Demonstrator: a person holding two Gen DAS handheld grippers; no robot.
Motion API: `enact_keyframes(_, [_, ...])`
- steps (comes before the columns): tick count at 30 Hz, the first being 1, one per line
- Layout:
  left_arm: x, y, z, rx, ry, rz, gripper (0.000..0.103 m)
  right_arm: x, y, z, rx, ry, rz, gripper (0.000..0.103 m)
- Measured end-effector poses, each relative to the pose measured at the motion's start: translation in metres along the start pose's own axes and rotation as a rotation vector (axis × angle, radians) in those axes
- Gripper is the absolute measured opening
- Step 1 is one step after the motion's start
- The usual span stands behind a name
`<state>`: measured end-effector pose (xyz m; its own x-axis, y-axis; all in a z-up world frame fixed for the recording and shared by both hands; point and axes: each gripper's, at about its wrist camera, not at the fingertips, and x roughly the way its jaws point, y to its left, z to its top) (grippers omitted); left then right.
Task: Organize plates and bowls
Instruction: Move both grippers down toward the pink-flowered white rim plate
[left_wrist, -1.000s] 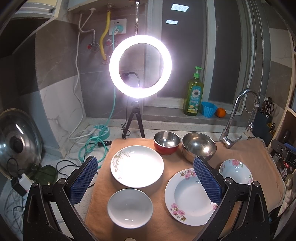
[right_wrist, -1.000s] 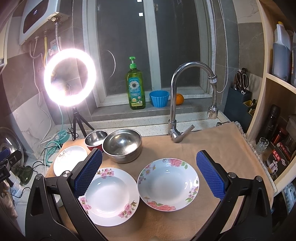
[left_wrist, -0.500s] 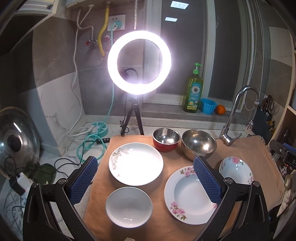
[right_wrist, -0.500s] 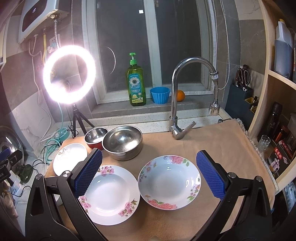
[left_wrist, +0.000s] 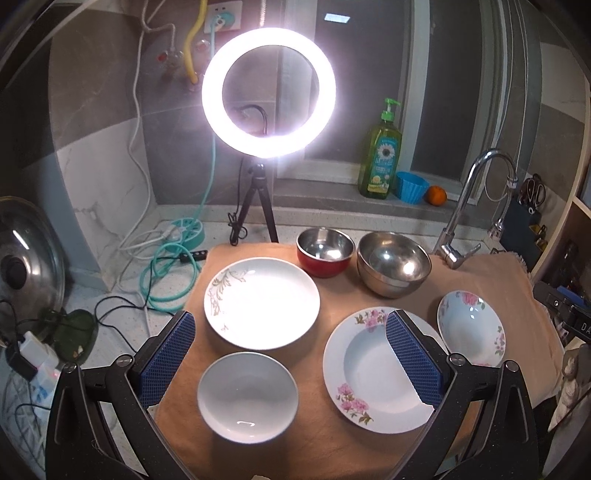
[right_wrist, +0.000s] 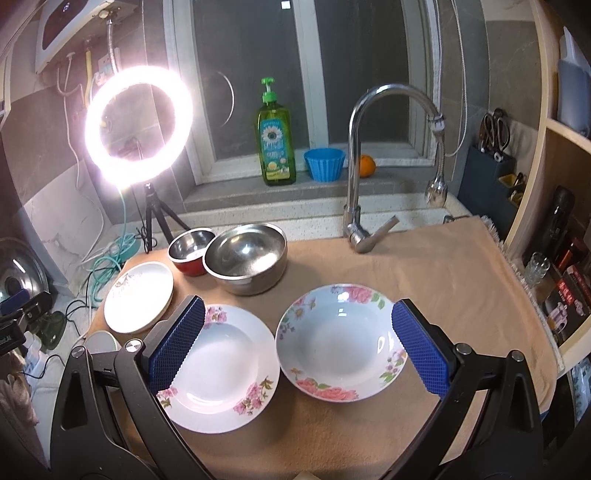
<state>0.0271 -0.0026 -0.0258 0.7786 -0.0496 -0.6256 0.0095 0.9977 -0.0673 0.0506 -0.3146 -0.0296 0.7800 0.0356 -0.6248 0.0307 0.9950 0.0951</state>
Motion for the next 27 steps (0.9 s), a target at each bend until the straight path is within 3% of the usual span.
enact_keyframes(6, [0.015, -0.004, -0.009, -0.012, 0.073, -0.045, 0.097, 0.017, -0.006, -0.009, 0.015, 0.078, 0.048, 0.090])
enact_keyframes(12, [0.032, -0.007, -0.019, -0.003, 0.157, -0.095, 0.081, 0.037, -0.014, -0.025, 0.066, 0.197, 0.120, 0.071])
enact_keyframes(22, [0.070, -0.012, -0.017, 0.068, 0.288, -0.231, 0.045, 0.065, -0.027, -0.064, 0.200, 0.356, 0.208, 0.041])
enact_keyframes(27, [0.091, -0.017, -0.017, 0.096, 0.362, -0.307, 0.030, 0.073, -0.021, -0.080, 0.219, 0.409, 0.232, 0.035])
